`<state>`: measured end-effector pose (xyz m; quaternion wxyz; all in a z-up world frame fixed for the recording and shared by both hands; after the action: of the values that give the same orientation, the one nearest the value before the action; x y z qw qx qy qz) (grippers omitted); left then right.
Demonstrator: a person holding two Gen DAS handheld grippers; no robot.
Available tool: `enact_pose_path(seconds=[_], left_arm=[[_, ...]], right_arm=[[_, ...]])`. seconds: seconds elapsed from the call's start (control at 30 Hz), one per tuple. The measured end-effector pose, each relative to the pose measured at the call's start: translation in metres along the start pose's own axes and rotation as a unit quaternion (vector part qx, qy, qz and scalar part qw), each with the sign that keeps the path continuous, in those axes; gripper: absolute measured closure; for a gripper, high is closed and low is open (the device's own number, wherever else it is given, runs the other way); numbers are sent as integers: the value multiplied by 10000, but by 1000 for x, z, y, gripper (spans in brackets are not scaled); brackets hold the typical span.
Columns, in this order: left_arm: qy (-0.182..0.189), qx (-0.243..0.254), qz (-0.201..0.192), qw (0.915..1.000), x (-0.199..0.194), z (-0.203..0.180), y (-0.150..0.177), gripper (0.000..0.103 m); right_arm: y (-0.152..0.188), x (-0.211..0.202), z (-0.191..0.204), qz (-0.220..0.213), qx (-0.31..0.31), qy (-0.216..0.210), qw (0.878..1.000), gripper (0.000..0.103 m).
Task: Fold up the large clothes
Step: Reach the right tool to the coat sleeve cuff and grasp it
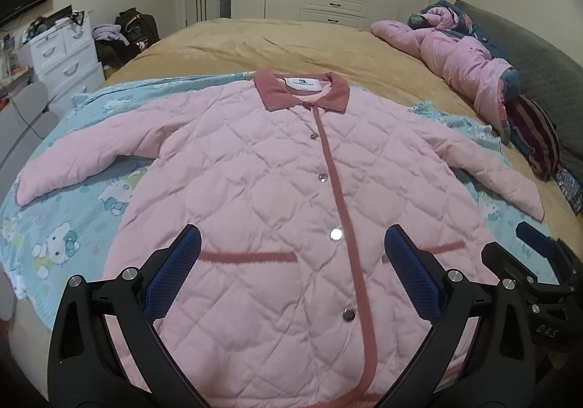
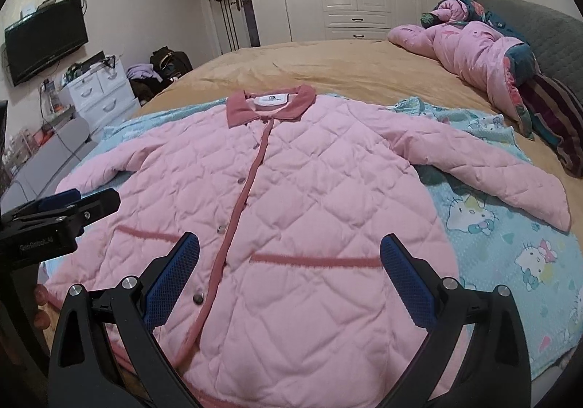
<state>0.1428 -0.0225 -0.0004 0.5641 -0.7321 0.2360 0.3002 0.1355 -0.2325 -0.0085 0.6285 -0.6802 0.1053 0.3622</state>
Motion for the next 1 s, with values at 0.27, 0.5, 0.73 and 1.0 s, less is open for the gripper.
enact_pose_path(seconds=[0.27, 0.5, 0.73, 1.0], left_arm=[[-7, -67, -36, 10000, 14, -6, -30, 8], [-2, -19, 59, 10000, 37, -19, -51, 8], [51, 59, 172, 9998, 62, -37, -67, 8], [255, 177, 258, 9992, 85, -63, -82, 8]], right_arm=[[-30, 14, -24, -141, 178, 81, 9997, 4], [-51, 33, -58, -169, 481, 212, 9985, 4], [-65, 48, -97, -157, 776, 421, 9960, 4], [-69, 60, -143, -173, 1084, 775, 9909, 4]])
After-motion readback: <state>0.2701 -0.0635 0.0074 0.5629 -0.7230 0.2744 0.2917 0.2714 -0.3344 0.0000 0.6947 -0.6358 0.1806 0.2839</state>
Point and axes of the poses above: each gripper's, at about its wrist camera, not at the fingertips, and x roughly the way its jaws point, z to its left, y to its underside, the point moved 7 cm from there along x, roughly the way its jaws point, and after that the axes turned 9 degrees about -x, right-handed, at the moved point
